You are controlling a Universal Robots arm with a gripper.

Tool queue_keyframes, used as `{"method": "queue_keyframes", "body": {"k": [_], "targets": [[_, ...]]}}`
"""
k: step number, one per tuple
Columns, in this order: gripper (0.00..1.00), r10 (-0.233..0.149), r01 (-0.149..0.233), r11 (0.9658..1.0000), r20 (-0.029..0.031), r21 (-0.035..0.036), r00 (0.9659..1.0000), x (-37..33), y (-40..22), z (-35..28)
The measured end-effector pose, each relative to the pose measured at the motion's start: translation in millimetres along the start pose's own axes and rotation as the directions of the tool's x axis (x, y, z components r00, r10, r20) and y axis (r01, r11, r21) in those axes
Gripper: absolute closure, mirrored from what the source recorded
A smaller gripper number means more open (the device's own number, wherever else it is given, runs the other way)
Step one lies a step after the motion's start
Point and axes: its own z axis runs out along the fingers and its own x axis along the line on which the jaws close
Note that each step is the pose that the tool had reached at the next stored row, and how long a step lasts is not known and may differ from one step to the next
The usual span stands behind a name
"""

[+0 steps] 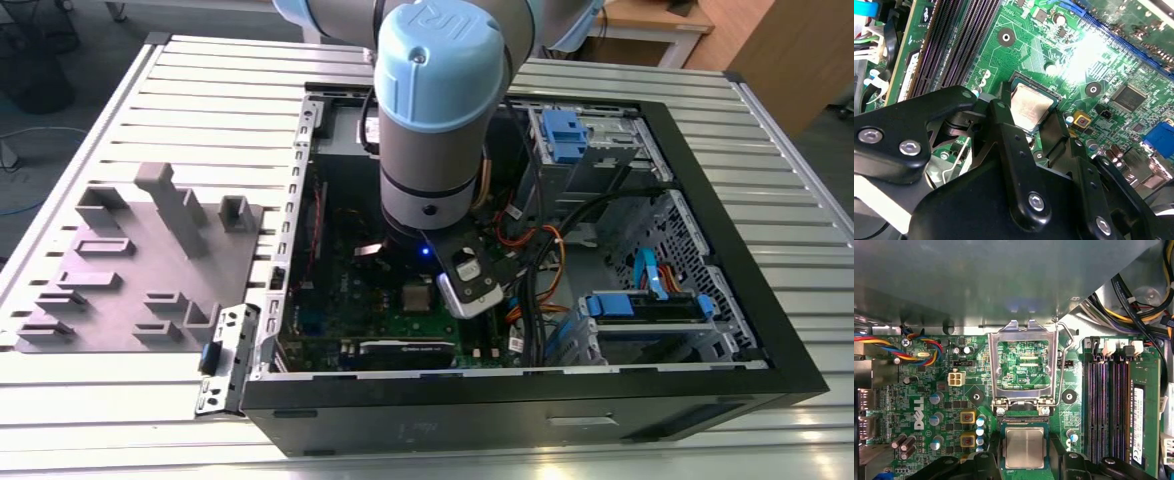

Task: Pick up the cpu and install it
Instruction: 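Place the cpu into insertion slot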

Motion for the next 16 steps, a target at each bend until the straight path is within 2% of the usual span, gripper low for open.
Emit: {"method": "queue_keyframes", "body": {"k": [16], "targets": [[0.53,0.000,0.000,1.0000,-0.0002,0.0003,1.0000,0.0,1.0,-0.3]]}}
